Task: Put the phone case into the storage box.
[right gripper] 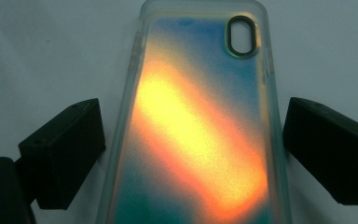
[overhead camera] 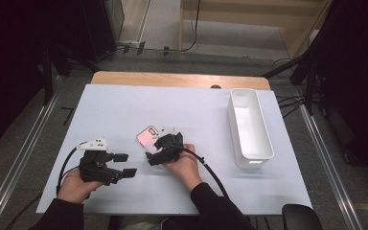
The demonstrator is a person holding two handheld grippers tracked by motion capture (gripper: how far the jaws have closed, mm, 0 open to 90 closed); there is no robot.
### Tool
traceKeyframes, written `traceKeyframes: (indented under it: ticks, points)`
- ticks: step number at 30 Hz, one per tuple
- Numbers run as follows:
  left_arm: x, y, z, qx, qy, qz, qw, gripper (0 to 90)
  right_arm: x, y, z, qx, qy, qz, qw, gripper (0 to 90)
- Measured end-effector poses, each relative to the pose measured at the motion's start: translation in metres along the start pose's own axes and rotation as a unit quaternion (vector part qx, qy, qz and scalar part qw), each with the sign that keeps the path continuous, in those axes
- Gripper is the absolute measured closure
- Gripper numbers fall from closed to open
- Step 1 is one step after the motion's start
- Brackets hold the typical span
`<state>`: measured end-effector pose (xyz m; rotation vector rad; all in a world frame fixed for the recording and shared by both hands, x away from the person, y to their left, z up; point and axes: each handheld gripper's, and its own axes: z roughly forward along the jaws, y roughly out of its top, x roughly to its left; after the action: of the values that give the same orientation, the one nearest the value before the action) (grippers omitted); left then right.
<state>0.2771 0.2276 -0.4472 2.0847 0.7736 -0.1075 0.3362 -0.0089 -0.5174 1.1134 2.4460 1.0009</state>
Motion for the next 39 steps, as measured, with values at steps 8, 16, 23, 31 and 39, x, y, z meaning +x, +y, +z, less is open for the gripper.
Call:
traceKeyframes:
  ticks: [8,16,23,31,39]
  points:
    - [0.0,0.0,0.0,0.001,0.002,-0.001,1.0,24.5,-0.001,-0.001,-0.001,-0.007,-0.009,-0.001,0.9999,12.1]
    - [0.0,0.0,0.001,0.002,0.001,-0.002,1.0,24.5,-0.001,-0.001,-0.001,-0.009,-0.006,0.001,0.9999,14.6]
    - [0.001,0.0,0.001,-0.001,0.001,-0.006,1.0,24.9,-0.003,0.0,-0.002,-0.008,0.0,0.003,1.0,15.2]
    - [0.001,0.0,0.0,0.0,0.0,-0.007,1.0,24.8,-0.011,0.002,-0.006,-0.011,0.025,0.016,0.9995,15.3]
    - [0.002,0.0,0.0,-0.005,-0.003,-0.008,1.0,24.8,-0.018,0.016,-0.027,-0.026,0.034,0.012,0.999,15.3]
